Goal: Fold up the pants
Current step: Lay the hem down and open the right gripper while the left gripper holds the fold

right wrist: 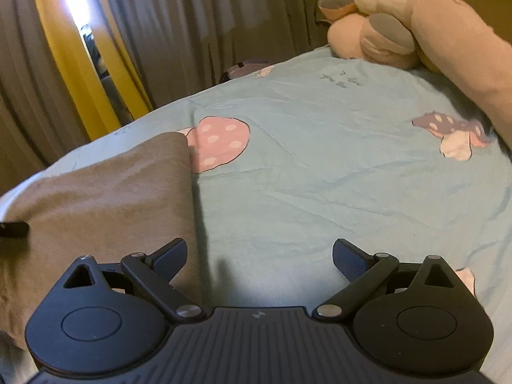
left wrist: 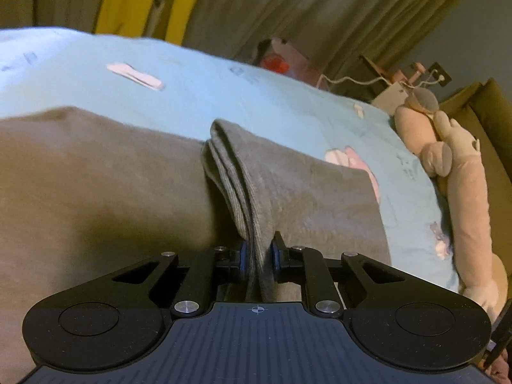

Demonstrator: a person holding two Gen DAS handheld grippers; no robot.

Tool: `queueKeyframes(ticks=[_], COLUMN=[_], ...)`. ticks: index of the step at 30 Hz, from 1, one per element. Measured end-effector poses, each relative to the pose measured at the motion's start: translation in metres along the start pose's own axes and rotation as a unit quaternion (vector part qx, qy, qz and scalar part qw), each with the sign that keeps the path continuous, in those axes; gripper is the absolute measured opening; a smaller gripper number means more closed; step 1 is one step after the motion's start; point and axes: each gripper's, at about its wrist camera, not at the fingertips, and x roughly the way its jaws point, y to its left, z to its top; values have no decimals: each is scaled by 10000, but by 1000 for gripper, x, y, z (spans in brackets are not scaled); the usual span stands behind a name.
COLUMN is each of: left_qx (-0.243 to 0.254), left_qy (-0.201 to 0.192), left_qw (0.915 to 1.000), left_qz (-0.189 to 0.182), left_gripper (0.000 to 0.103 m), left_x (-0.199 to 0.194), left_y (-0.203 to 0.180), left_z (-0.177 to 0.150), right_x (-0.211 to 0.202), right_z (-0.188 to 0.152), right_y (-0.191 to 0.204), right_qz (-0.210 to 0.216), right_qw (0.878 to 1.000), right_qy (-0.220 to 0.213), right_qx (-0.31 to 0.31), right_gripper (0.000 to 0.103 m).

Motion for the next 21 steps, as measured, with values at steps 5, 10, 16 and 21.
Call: queueKeyframes(ticks=[5,10,16,21], left_qx=[-89,-448,-194,-58], left_qy=[-104,-98,-283,-522], left_qw=[9995,9980,9967,9953], left_qz=[291,424,739,812], left_gripper=[17,22,36,51], left_x=[-20,-26,-32,-38], left_y=[27,54,45,34], left_z=[0,-5,-7,4], right_x=[-3,0,-2,11], right_z=[0,-1,-3,-9], right_y=[11,24,38,62], right_qz=[-83,-103,93,196], right_qw=[9994,9972,9934,9821], right_qy=[-20,54,53,514], right_qx=[-338,-737,-1143,-1801], right_gripper=[98,98,99,99])
